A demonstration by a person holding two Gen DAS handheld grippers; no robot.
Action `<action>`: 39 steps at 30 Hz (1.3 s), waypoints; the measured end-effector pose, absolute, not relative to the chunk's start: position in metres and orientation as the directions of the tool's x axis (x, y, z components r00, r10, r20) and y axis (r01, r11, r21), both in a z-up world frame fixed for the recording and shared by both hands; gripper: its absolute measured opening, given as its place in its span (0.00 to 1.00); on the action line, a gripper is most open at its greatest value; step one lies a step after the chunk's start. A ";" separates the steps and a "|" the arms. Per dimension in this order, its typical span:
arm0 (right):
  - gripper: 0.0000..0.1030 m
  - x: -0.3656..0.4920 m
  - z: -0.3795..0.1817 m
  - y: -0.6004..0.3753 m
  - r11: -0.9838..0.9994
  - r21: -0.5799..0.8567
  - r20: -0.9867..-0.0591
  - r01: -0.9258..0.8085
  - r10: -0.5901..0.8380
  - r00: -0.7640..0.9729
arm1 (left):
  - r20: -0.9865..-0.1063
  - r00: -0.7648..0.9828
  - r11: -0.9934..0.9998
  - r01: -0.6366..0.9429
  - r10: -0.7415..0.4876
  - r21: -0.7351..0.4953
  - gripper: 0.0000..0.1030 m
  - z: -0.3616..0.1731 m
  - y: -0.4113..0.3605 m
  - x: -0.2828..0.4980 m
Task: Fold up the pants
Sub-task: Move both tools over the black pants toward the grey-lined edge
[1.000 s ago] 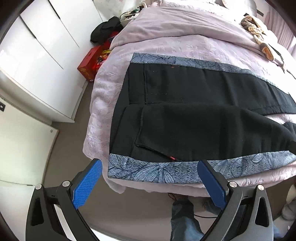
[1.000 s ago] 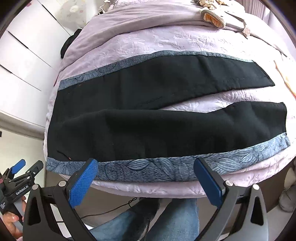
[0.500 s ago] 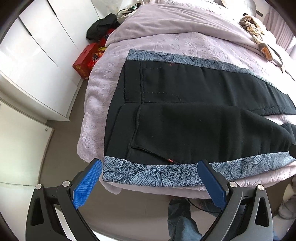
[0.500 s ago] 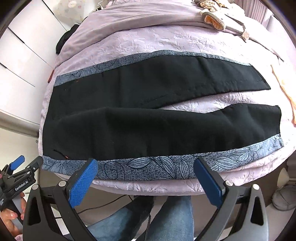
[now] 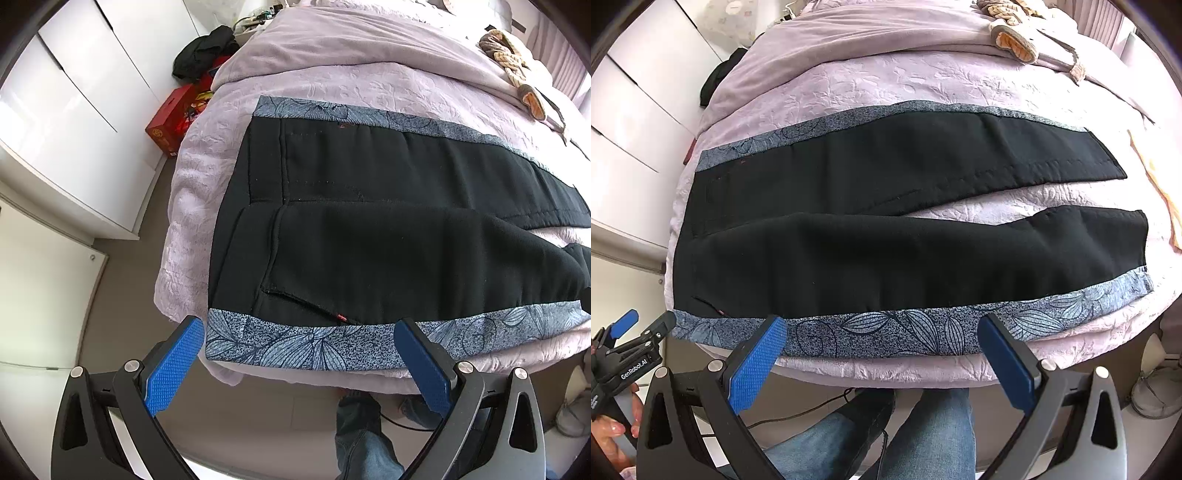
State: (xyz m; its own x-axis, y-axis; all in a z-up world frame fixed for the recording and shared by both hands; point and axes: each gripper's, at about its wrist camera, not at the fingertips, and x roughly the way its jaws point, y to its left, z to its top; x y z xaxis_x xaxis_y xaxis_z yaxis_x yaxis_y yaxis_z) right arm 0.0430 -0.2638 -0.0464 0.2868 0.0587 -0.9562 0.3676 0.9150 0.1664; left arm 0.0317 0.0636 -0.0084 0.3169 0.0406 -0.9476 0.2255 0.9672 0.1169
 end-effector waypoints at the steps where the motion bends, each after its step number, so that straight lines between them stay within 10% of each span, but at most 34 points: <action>1: 1.00 0.043 -0.046 -0.264 0.914 0.166 -0.956 0.369 0.058 0.286 | -0.948 0.315 0.967 0.227 0.040 0.116 1.00 -0.009 0.064 0.031; 39: 1.00 0.045 -0.049 -0.259 0.932 0.085 -0.975 0.351 0.006 0.221 | -0.961 0.275 0.975 0.204 0.026 0.085 1.00 -0.030 0.072 0.030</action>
State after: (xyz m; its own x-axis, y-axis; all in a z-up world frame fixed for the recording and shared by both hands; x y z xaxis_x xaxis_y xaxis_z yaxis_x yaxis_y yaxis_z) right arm 0.0448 -0.2585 -0.0494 0.2208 0.0061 -0.9753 0.3512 0.9324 0.0853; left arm 0.0303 0.0716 -0.0302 0.2752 0.0258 -0.9610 0.2040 0.9753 0.0846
